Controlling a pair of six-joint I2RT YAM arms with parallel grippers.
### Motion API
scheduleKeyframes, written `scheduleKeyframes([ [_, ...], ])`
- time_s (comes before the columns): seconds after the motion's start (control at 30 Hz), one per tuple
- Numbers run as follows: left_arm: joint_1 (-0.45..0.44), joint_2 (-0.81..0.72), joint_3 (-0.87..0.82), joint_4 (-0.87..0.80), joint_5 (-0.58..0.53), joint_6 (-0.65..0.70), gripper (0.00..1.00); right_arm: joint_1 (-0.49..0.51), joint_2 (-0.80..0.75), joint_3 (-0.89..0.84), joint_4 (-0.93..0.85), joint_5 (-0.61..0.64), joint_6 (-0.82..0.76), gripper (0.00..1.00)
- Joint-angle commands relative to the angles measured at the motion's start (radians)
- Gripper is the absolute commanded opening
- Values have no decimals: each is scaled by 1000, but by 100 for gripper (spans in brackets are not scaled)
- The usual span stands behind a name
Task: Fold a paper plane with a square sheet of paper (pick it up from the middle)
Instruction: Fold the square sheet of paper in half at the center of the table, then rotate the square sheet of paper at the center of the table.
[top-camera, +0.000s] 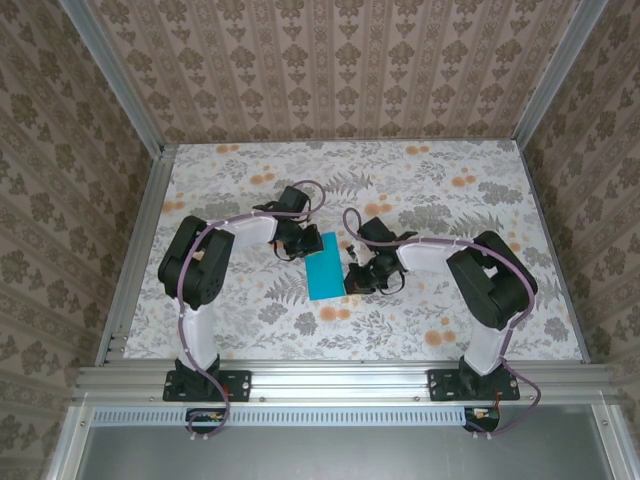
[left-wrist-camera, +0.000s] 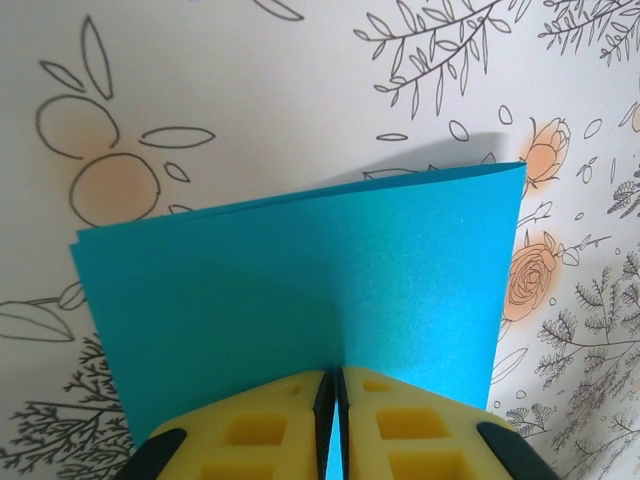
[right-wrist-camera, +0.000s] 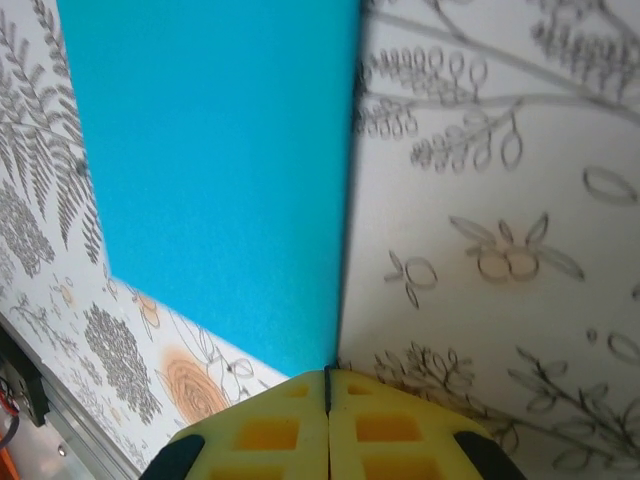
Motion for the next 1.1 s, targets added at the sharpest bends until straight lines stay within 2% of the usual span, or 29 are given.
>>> scheduleKeyframes([
  [0.0,-10,61,-30,-56,-57,-5,15,9,-54,-14,-50,21,20,9],
  [0.2,-14,12,4,-44,-24,35,17,1,-111,35,55,71,31,10],
  [0.37,-6,-82,25,-57,-22,35,21,-22,-40,120,109,131,57,10],
  [0.5,15,-190,-12,-68,-61,6,27,-19,47,244,74,142,50,10],
  [0.83,114,-464,-224,-117,-127,-18,48,32,225,456,-35,252,33,9],
  [1.07,143,-566,-338,-102,-150,-6,71,41,342,586,-107,350,51,12],
])
